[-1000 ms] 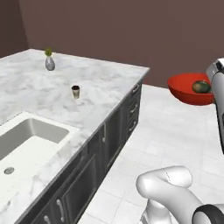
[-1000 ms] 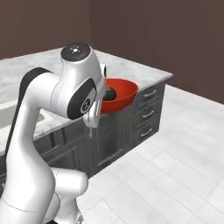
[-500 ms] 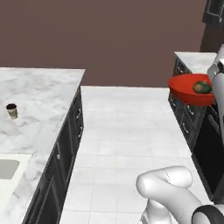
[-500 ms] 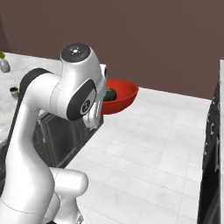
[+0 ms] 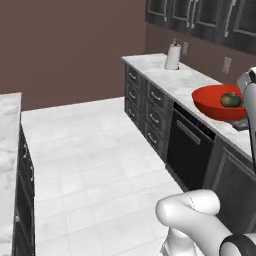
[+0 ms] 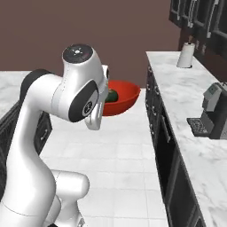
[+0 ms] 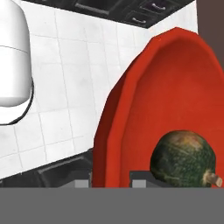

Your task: Pick the squash from the sink and place it in the bowl. Then pick the bowl and place it in the microwave. Then close the microwave door and press the start button.

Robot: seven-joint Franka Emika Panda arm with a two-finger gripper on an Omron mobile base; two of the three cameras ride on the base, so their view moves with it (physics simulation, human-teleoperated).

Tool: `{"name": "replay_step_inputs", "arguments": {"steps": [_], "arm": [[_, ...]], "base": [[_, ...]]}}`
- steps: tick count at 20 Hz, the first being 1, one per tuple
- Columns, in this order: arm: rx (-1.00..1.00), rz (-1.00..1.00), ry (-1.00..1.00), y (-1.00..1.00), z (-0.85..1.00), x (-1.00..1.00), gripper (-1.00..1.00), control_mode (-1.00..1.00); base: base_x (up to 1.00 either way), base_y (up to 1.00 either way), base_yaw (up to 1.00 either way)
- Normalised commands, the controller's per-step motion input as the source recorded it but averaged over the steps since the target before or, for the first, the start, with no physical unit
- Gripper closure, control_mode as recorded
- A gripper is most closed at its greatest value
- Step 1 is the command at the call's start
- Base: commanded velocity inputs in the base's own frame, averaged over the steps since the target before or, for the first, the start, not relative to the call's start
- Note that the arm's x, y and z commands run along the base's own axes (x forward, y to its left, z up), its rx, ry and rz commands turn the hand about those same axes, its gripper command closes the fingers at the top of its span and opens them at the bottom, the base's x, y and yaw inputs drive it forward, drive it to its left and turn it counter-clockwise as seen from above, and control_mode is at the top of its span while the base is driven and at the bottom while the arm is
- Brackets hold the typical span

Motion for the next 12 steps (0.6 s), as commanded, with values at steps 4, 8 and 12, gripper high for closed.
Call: {"name": "replay_step_inputs", "arguments": {"steps": [4,8,12], "arm": [[0.0,0.0,0.0,0.0,0.0,0.0,1.0,1.0],[0.0,0.0,0.0,0.0,0.0,0.0,1.0,1.0],[0.0,0.0,0.0,0.0,0.0,0.0,1.0,1.0]], "base": [[0.05,0.44,-0.68],[0.0,0.34,-0.71],[0.0,0.1,-0.72]]}}
